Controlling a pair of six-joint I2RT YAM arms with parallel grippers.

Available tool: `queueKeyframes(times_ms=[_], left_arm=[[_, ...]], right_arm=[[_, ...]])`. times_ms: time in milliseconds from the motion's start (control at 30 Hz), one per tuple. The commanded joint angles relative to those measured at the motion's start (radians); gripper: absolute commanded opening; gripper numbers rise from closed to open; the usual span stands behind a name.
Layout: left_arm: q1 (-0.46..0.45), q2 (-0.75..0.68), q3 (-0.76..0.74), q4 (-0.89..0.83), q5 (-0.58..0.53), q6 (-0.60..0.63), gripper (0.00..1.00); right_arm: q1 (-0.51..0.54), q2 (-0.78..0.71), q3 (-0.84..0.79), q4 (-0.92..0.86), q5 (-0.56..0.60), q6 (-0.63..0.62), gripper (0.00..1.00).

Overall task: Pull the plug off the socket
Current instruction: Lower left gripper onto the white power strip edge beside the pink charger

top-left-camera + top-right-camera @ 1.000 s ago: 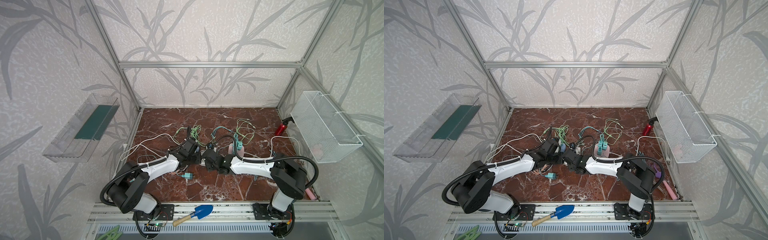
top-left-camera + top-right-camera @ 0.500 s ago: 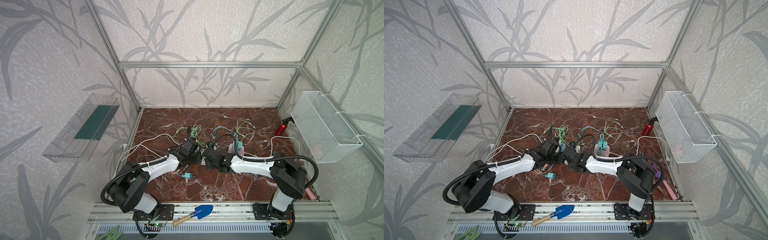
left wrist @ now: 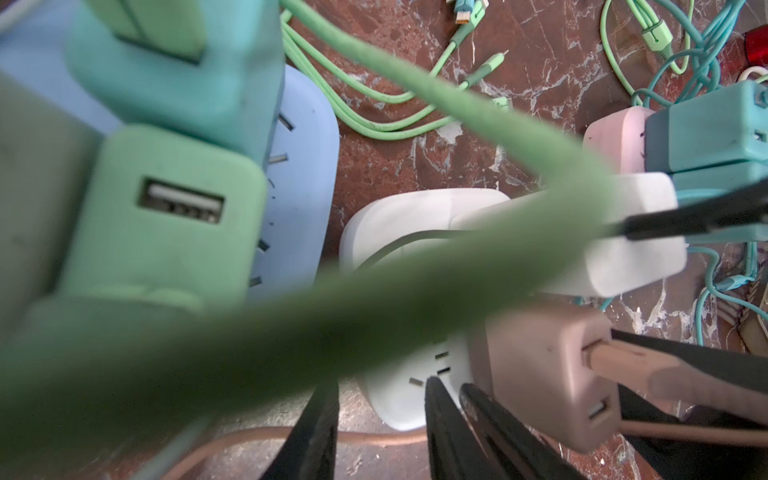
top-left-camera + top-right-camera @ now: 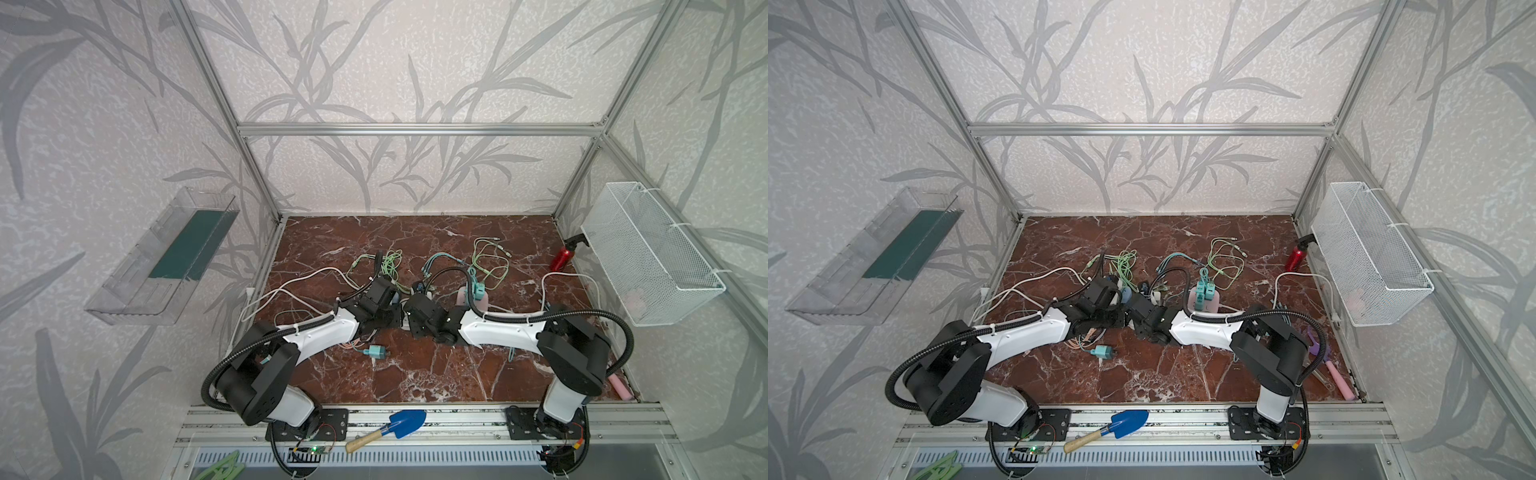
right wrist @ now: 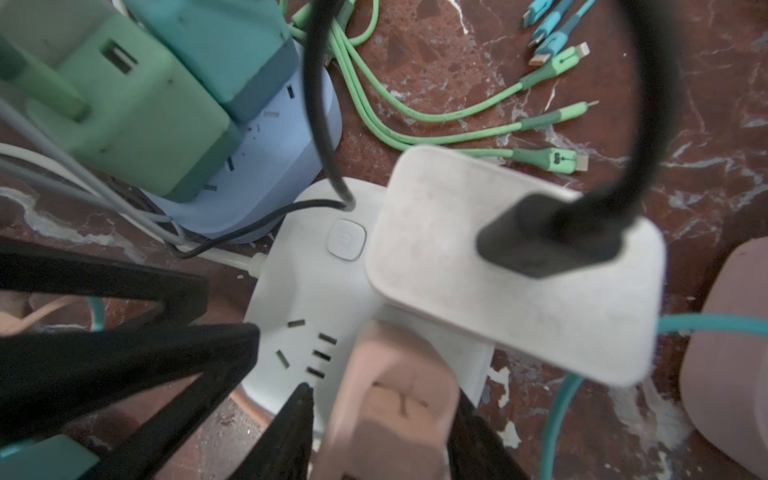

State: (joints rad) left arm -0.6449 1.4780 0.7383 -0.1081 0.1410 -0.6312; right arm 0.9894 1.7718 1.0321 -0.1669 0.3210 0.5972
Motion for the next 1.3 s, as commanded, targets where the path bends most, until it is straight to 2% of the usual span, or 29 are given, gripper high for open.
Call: queueKeyframes(times_ms=[0, 500, 633, 1000, 1267], left_arm=[[0.002, -0.001, 0.006, 0.005, 0.008, -0.01, 0.37], [0.002, 0.009, 0.009, 0.01, 0.018, -0.012, 0.37], [-0.011, 0.011, 0.009, 0.009, 0.022, -0.012, 0.36], [-0.051, 0.058, 0.01, 0.035, 0.019, -0.051, 0.35], [-0.061, 0.101, 0.031, 0.044, 0.031, -0.058, 0.34]], right_arm=[[-0.004, 0.031, 0.041, 0.006, 0.002, -0.014, 0.49], [-0.008, -0.017, 0.005, -0.069, 0.029, -0.043, 0.33], [-0.008, -0.04, -0.012, -0.115, 0.007, -0.04, 0.32], [0.01, -0.139, -0.122, -0.098, 0.004, -0.024, 0.32], [0.018, -0.143, -0.132, -0.082, 0.01, -0.017, 0.33]])
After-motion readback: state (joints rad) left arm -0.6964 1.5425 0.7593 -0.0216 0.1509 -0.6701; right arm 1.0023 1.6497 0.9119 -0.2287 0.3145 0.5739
